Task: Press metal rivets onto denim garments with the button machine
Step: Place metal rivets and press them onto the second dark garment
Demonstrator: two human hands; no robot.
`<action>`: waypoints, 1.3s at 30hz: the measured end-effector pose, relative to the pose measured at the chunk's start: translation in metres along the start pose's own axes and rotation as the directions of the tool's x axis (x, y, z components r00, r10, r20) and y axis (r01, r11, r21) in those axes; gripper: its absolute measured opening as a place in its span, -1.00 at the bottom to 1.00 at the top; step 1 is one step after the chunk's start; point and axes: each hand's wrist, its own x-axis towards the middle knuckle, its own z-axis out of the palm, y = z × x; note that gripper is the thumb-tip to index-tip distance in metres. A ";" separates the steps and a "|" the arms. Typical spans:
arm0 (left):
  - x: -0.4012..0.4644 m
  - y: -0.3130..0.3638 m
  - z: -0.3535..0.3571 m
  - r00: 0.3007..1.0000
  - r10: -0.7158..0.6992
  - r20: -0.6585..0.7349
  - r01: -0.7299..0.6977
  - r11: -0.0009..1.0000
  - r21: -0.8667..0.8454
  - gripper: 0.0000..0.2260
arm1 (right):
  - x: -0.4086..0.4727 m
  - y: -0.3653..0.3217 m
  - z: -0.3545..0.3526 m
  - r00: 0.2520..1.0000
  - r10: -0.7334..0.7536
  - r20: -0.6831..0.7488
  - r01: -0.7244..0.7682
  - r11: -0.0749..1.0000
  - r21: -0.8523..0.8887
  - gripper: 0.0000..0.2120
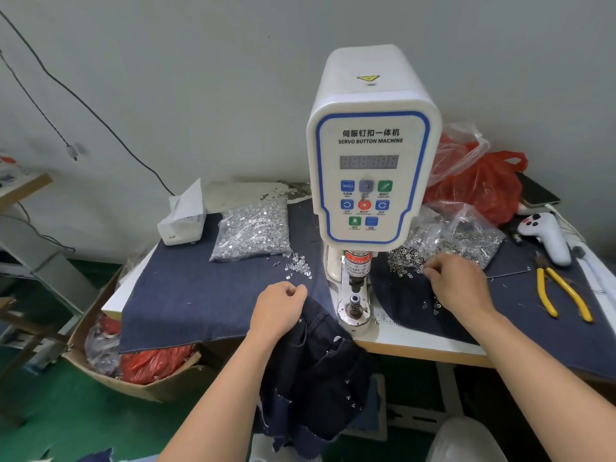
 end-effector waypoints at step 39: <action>0.008 -0.002 0.000 0.966 0.011 -0.257 -0.037 0.994 -0.099 -0.92 | -0.068 -0.093 0.007 0.566 0.035 0.824 -0.787 -0.273 0.553 -0.77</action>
